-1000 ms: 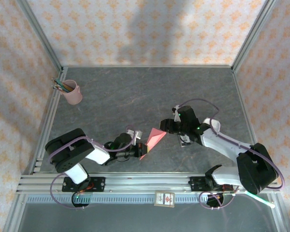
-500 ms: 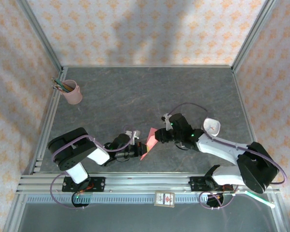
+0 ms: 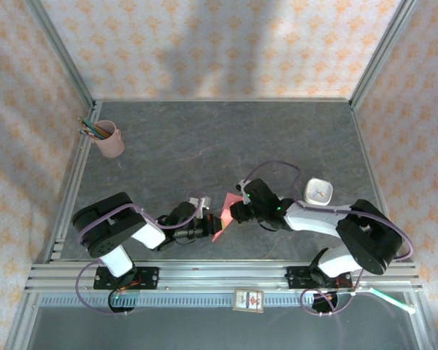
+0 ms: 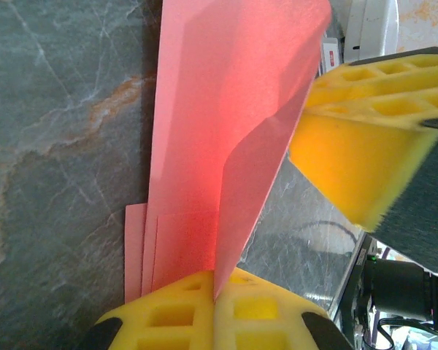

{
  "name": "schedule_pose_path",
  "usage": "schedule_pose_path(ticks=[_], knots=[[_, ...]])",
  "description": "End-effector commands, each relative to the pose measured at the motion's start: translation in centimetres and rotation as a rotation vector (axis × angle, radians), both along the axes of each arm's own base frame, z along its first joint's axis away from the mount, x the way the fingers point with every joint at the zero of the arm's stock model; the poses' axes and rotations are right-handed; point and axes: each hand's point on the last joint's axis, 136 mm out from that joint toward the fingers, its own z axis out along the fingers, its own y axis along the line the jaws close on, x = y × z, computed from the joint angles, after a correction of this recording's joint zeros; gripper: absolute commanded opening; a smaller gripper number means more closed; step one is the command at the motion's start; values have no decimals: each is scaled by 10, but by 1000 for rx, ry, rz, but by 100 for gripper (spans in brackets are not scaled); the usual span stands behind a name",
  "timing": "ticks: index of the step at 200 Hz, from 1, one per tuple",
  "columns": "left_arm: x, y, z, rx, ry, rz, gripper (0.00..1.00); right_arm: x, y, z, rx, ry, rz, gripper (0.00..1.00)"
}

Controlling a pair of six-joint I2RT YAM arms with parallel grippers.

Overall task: Fold a paper plane with a square sheet of paper (pick it up from the middle)
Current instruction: Fold the wing for the fifth time at the center of the table.

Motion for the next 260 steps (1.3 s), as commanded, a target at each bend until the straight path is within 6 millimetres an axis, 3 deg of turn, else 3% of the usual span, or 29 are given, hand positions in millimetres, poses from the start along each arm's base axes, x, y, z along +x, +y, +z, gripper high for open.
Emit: schedule_pose_path(ticks=[1, 85, 113, 174, 260], knots=[[-14, 19, -30, 97, 91, 14, 0, 14, 3, 4, -16, -58, -23, 16], [-16, 25, -37, 134, 111, 30, 0, 19, 2, 0, -51, -57, -27, 16], [-16, 26, -39, 142, 115, 32, 0, 15, 7, 9, -17, -64, 4, 16], [-16, 26, -40, 147, 131, 35, 0, 12, 16, 6, 5, -44, 41, 17], [-17, 27, -42, 161, 144, 38, 0, 23, 0, -20, -133, -29, -35, 14]])
